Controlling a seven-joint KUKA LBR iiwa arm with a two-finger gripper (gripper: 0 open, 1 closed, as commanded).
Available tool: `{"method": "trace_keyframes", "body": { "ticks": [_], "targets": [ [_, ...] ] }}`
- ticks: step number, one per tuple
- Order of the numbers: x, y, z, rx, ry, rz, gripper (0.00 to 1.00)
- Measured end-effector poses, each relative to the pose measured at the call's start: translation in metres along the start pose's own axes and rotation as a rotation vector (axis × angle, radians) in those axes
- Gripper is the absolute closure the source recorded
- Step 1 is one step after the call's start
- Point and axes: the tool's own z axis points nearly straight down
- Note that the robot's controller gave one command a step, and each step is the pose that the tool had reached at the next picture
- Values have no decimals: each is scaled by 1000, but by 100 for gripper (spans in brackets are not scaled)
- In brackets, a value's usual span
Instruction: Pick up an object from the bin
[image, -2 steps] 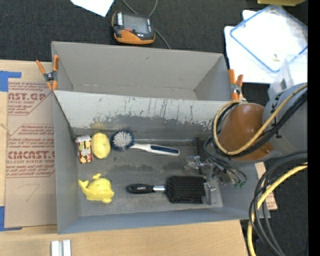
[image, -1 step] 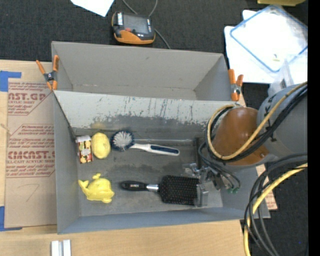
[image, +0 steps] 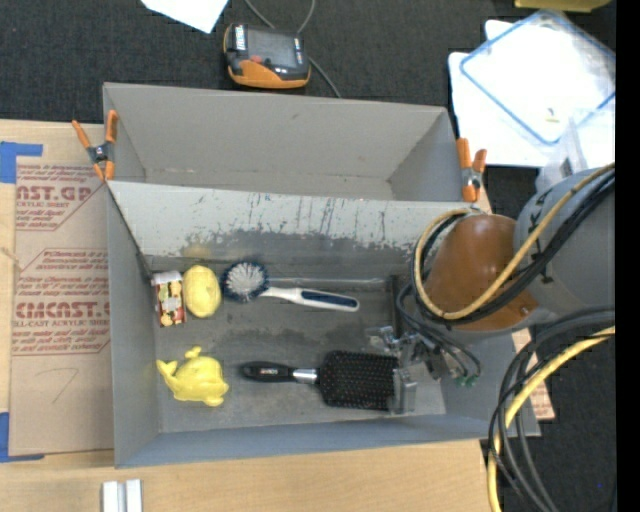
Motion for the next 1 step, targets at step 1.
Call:
{"method": "trace_keyframes", "body": {
  "ticks": [1],
  "targets": [
    [1,8,-1,1,-8,-203,100]
  ]
}}
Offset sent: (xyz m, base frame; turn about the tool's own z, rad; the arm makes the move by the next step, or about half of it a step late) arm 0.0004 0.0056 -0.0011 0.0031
